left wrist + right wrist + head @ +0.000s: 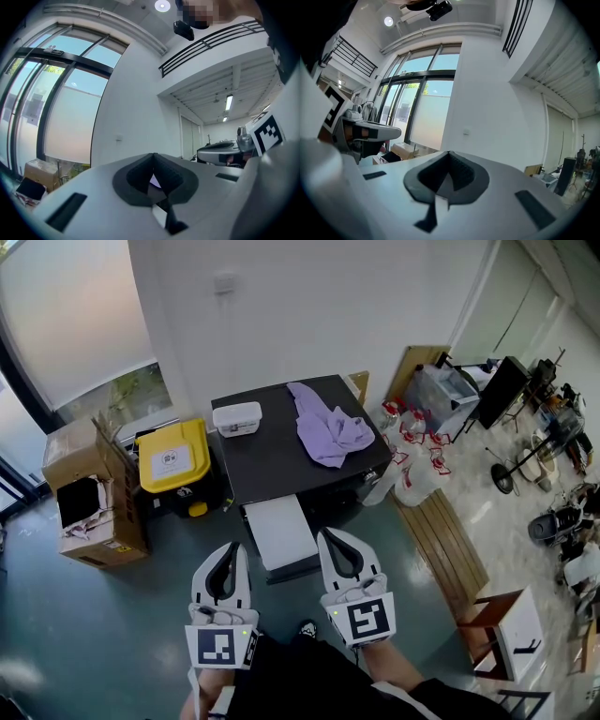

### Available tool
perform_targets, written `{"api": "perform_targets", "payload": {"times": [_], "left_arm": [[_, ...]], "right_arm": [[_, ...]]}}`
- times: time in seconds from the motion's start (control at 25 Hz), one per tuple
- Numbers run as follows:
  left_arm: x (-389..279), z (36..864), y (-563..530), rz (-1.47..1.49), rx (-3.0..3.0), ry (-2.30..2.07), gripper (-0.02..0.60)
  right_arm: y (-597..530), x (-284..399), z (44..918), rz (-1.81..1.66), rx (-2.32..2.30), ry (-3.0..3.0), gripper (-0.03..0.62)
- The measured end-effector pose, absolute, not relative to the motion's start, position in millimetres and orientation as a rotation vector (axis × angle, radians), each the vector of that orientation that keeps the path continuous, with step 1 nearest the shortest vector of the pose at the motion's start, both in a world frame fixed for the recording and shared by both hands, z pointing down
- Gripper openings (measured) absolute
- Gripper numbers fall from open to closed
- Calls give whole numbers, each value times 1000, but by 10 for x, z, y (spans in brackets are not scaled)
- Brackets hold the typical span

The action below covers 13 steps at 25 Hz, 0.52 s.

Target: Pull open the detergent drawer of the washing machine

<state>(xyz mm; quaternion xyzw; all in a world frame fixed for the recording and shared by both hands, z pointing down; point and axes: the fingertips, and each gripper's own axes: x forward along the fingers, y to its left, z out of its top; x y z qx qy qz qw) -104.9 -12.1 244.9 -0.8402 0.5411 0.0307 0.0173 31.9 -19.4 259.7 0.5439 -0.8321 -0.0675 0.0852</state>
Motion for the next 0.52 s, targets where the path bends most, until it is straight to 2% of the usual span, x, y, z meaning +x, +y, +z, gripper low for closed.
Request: {"api": "perform_targets", "payload": {"times": [0.52], "left_arm": [[-1015,2466,-115,102,-2614,1678,21]], "right_arm": [[-166,429,2611,-204,1650,-2466,8]]}}
